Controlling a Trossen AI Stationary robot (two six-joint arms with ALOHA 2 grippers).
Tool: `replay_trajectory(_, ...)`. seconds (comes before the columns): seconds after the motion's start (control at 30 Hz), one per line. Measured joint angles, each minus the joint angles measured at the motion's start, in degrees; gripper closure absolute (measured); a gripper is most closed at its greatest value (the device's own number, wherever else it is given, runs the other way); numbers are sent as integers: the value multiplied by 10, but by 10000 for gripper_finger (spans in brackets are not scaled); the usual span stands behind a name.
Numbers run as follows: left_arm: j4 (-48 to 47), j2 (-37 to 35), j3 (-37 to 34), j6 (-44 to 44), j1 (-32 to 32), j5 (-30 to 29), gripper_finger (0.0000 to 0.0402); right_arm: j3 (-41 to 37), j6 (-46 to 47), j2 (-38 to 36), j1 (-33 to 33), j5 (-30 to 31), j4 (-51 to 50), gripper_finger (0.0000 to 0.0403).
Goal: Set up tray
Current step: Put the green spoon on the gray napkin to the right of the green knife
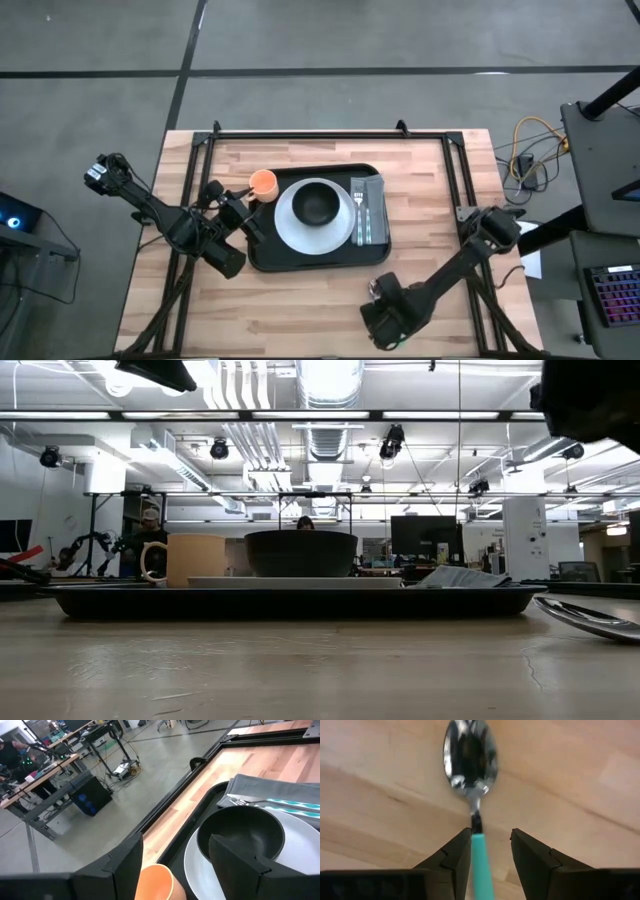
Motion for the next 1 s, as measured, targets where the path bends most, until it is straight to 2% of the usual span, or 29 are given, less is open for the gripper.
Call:
replay_trajectory(0.17,0,0,1,0,0,0,194,0,-13,15,-2,-4,51,273)
replay_trajectory(0.47,0,0,1,0,0,4,194,2,-32,47,-10,-44,47,284)
replay_trajectory(0.57,0,0,1,1,0,11,194,2,-39,46,-12,-53,50,307)
replay_trajectory(0.63,0,0,1,2,0,12,194,3,-41,43,-12,-55,51,337)
replay_trajectory(0.73,0,0,1,2,0,12,194,11,-47,40,-14,-51,18,378)
replay_trajectory(0.93,0,0,0,2,0,13,194,59,-57,30,-37,-39,-78,379)
replay_trajectory(1.0,0,0,0,2,0,13,194,85,-60,25,-51,-14,-132,380)
